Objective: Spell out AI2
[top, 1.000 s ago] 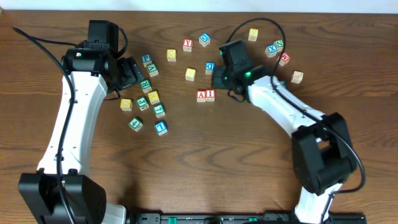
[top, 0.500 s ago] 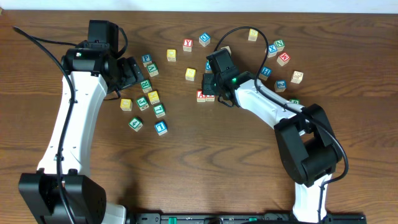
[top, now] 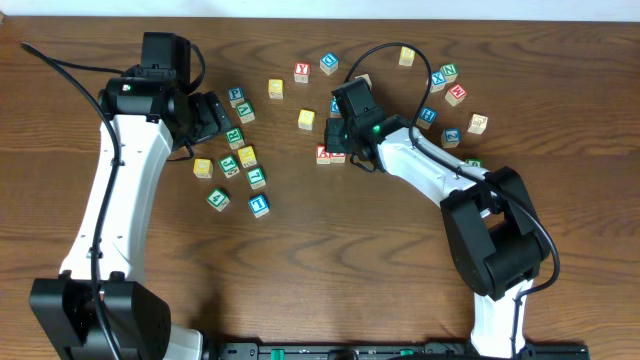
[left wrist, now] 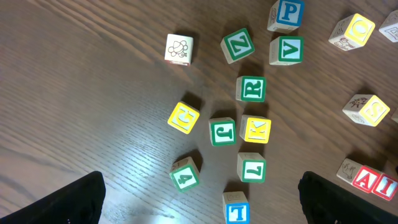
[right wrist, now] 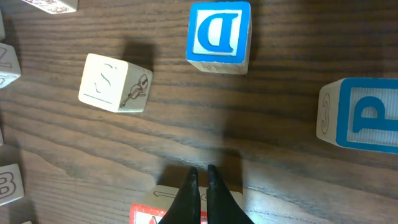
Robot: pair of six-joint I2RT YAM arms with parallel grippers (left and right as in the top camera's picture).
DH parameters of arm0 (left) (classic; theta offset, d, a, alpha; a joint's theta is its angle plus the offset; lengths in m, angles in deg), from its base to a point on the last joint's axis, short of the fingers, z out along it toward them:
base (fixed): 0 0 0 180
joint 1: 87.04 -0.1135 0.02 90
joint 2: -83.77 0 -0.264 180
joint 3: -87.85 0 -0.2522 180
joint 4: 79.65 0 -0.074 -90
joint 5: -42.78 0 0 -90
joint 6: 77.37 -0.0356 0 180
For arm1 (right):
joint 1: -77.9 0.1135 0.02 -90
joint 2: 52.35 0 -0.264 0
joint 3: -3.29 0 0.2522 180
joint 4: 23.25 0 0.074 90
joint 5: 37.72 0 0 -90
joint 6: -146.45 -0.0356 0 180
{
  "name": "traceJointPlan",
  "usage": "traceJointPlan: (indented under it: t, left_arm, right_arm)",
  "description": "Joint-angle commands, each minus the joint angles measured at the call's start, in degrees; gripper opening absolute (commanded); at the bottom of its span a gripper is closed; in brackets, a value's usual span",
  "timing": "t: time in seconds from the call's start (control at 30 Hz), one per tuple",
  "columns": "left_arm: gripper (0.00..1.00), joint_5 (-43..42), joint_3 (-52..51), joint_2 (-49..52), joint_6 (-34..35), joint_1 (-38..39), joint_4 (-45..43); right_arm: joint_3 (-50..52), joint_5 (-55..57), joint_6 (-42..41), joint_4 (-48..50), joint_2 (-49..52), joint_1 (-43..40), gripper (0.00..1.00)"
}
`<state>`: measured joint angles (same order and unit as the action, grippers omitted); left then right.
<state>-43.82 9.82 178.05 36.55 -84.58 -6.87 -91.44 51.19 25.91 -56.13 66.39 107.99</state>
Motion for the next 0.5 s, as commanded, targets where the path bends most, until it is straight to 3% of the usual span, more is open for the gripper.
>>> traceJointPlan:
  t: [0.0,0.47]
  left_arm:
    - [0.98,1.16,0.52,0.13,-0.33,0.02,0.31]
    - [0.98,1.16,0.52,0.13,-0.33,0.02,0.31]
  right_arm:
    - [-0.72,0.68,-0.20,-0.37,1.31,0.48,0.01]
    - [-0.72,0.04,-0.22,-0.61,2.16,0.70,0.01]
